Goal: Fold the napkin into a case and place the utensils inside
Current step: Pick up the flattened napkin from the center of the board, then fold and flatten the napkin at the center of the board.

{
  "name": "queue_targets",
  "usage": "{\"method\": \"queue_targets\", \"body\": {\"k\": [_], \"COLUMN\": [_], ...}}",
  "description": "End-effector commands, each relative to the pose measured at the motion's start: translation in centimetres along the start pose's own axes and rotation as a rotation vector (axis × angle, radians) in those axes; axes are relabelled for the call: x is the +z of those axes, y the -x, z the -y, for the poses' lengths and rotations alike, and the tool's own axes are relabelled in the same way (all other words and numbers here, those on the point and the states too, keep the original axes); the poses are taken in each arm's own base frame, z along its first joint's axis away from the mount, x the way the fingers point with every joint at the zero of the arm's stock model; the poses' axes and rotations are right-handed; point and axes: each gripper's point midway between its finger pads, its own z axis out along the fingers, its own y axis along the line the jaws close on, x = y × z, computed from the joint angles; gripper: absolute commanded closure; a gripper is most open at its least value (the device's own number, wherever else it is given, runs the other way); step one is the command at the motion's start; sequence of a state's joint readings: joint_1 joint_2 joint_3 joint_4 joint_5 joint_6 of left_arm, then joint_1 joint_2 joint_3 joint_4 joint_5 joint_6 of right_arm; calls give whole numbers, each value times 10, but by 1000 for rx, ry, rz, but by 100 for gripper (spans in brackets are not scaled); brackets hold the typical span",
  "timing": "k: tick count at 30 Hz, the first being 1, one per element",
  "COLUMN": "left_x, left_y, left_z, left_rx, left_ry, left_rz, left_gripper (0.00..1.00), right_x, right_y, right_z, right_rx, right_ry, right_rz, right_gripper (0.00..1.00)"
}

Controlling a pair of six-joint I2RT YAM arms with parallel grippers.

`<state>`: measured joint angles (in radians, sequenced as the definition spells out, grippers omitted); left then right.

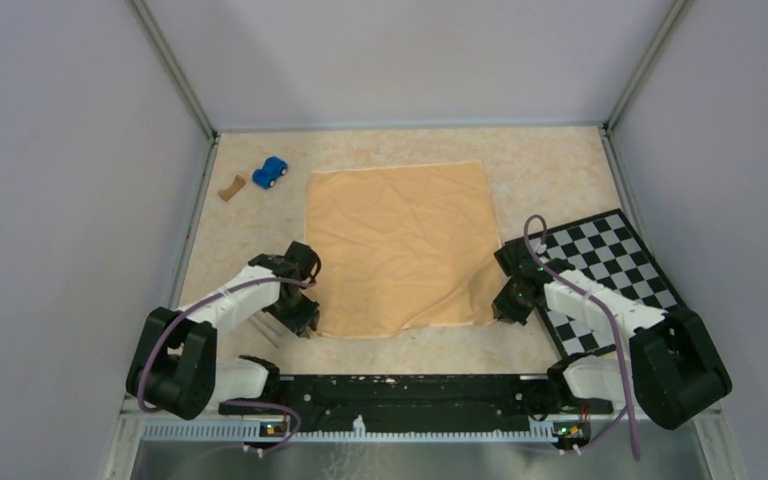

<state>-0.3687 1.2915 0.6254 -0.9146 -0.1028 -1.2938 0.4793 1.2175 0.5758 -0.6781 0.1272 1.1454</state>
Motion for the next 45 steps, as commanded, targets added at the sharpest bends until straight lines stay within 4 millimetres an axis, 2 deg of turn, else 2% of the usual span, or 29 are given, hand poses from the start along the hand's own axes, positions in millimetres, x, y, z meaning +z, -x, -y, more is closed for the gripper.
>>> {"method": "queue_targets", "body": {"k": [1, 2, 3, 5, 7, 9, 10, 11, 13, 16, 19, 22, 24, 26, 28, 30, 32, 34, 37, 38, 40, 43, 45], "left_x": [25, 25, 22, 12, -6, -33, -57, -70, -124, -205, -288, -377, -430, -473, -505, -522, -528, -519, -476, -454, -426, -388, -348], "left_y": [5, 8, 11, 19, 29, 37, 42, 42, 44, 45, 48, 41, 30, 25, 22, 27, 35, 51, 93, 110, 137, 164, 186], "left_z": [-13, -12, -9, -3, 9, 24, 37, 41, 56, 59, 39, 10, -9, -26, -34, -34, -20, 8, 59, 84, 113, 166, 194], "left_rx": [-14, -12, -11, -10, 17, 61, 92, 126, 178, 264, 282, 351, 406, 436, 456, 441, 429, 385, 282, 269, 249, 304, 301], "left_ry": [50, 45, 33, 1, -59, -159, -258, -308, -524, -835, -1099, -1354, -1499, -1595, -1659, -1681, -1675, -1612, -1366, -1254, -1097, -1014, -999], "left_rz": [52, 66, 78, 113, 157, 193, 219, 227, 285, 416, 590, 770, 852, 927, 986, 1027, 1045, 1030, 998, 990, 1019, 1026, 935], "left_gripper": [77, 85, 98, 100, 100, 100, 100, 100, 100, 100, 100, 100, 100, 100, 100, 100, 100, 100, 100, 100, 100, 100, 100], "right_x": [7, 7, 7, 4, -3, -24, -39, -58, -105, -198, -291, -372, -411, -444, -471, -487, -485, -465, -412, -396, -367, -315, -262], "right_y": [-6, -5, -4, 0, 7, 18, 22, 27, 31, 32, 20, -4, -13, -17, -14, -3, 28, 65, 121, 133, 152, 179, 201], "right_z": [11, 10, 8, 2, -11, -35, -49, -62, -85, -106, -104, -92, -82, -72, -65, -62, -68, -74, -84, -89, -110, -143, -160], "right_rx": [3, -1, -10, -40, -91, -174, -237, -289, -381, -515, -623, -710, -729, -748, -734, -686, -556, -404, -213, -199, -215, -250, -236], "right_ry": [-29, -23, -12, 20, 86, 219, 302, 387, 580, 896, 1159, 1430, 1540, 1614, 1649, 1646, 1541, 1378, 1052, 970, 857, 722, 669], "right_rz": [-14, -12, -8, 6, 34, 86, 111, 146, 216, 366, 474, 512, 542, 584, 651, 727, 812, 873, 910, 916, 921, 914, 841], "right_gripper": [100, 100, 100, 100, 100, 100, 100, 100, 100, 100, 100, 100, 100, 100, 100, 100, 100, 100, 100, 100, 100, 100, 100]}}
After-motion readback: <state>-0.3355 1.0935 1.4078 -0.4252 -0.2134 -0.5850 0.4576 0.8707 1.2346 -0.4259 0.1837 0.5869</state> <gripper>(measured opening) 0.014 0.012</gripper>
